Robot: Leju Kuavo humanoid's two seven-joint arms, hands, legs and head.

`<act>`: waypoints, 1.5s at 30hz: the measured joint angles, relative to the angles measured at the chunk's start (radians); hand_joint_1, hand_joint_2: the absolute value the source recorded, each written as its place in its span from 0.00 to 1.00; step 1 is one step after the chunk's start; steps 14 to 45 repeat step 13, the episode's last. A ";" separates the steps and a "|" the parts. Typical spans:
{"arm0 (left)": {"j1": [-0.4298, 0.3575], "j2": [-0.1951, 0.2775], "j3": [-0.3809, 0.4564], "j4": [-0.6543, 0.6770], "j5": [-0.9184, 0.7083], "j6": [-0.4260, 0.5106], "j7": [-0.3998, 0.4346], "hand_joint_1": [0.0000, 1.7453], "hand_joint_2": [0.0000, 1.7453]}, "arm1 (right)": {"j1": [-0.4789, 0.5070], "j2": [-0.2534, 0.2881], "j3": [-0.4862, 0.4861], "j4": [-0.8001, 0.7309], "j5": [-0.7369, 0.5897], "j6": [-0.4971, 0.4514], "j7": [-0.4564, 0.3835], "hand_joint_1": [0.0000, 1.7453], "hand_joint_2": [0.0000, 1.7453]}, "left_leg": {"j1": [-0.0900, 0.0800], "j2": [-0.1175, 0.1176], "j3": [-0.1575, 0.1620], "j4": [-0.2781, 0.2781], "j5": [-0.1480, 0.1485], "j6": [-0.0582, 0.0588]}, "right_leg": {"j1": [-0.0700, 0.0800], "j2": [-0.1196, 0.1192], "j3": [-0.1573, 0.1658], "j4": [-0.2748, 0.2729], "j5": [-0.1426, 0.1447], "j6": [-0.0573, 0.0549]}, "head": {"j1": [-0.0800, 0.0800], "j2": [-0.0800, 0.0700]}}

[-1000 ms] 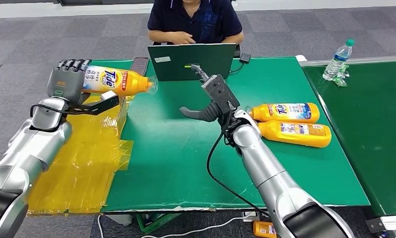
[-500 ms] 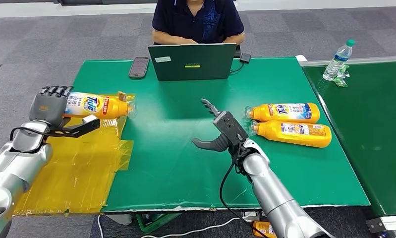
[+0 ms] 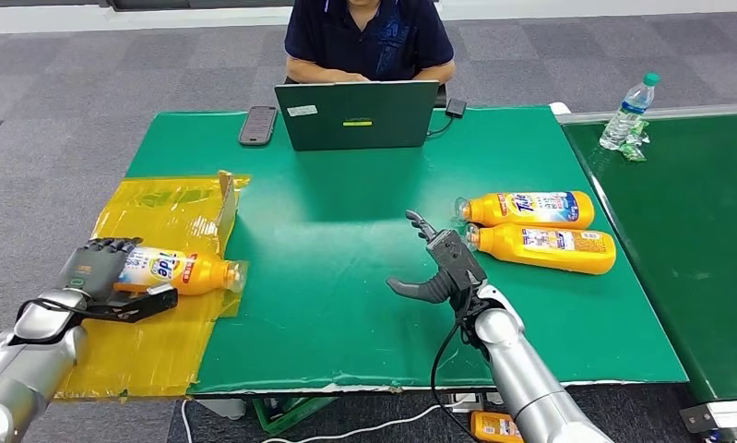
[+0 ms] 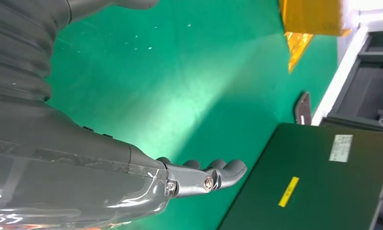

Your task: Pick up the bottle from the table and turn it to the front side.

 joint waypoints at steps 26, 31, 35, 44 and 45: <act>0.042 -0.034 0.050 -0.007 0.003 0.000 -0.016 0.00 1.00 | 0.044 -0.001 -0.006 0.003 0.008 -0.003 0.003 0.00 1.00 | -0.001 -0.002 0.001 0.000 0.000 0.000 | 0.000 -0.001 0.003 0.000 0.000 0.000 | 0.000 0.000; 0.042 -0.034 0.050 -0.007 0.003 0.000 -0.016 0.00 1.00 | 0.044 -0.001 -0.006 0.003 0.008 -0.003 0.003 0.00 1.00 | -0.001 -0.002 0.001 0.000 0.000 0.000 | 0.000 -0.001 0.003 0.000 0.000 0.000 | 0.000 0.000; 0.042 -0.034 0.050 -0.007 0.003 0.000 -0.016 0.00 1.00 | 0.044 -0.001 -0.006 0.003 0.008 -0.003 0.003 0.00 1.00 | -0.001 -0.002 0.001 0.000 0.000 0.000 | 0.000 -0.001 0.003 0.000 0.000 0.000 | 0.000 0.000; 0.042 -0.034 0.050 -0.007 0.003 0.000 -0.016 0.00 1.00 | 0.044 -0.001 -0.006 0.003 0.008 -0.003 0.003 0.00 1.00 | -0.001 -0.002 0.001 0.000 0.000 0.000 | 0.000 -0.001 0.003 0.000 0.000 0.000 | 0.000 0.000; 0.042 -0.034 0.050 -0.007 0.003 0.000 -0.016 0.00 1.00 | 0.044 -0.001 -0.006 0.003 0.008 -0.003 0.003 0.00 1.00 | -0.001 -0.002 0.001 0.000 0.000 0.000 | 0.000 -0.001 0.003 0.000 0.000 0.000 | 0.000 0.000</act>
